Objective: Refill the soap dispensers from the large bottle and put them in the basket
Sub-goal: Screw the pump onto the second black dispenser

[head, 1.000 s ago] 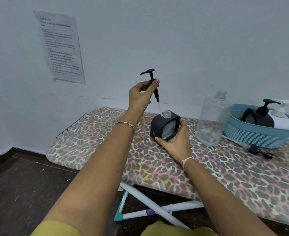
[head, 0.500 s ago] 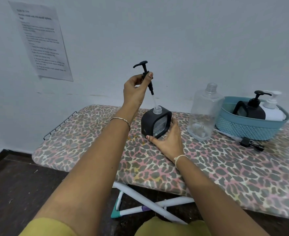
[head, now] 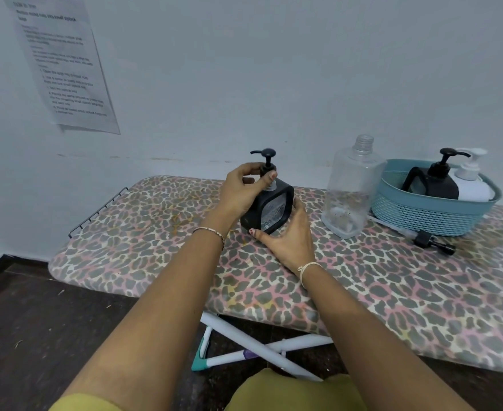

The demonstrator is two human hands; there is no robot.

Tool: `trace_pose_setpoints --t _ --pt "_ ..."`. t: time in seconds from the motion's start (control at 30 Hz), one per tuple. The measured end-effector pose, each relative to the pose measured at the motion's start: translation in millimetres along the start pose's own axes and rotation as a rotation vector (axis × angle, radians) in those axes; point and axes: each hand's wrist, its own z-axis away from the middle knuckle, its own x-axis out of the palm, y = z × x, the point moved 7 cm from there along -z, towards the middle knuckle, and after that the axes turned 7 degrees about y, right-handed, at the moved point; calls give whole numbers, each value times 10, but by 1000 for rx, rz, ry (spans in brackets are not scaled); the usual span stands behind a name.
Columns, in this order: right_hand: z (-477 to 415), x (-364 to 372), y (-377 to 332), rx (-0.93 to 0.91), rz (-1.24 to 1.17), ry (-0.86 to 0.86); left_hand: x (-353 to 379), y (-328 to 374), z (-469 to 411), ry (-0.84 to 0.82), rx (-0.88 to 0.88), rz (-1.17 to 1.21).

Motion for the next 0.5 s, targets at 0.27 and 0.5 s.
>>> trace_pose_setpoints --t 0.27,0.5 --pt "-8 13 7 1 5 -5 37 -191 59 -65 -60 32" --pt "-28 -81 21 7 91 99 24 -81 2 -234 -57 -68"
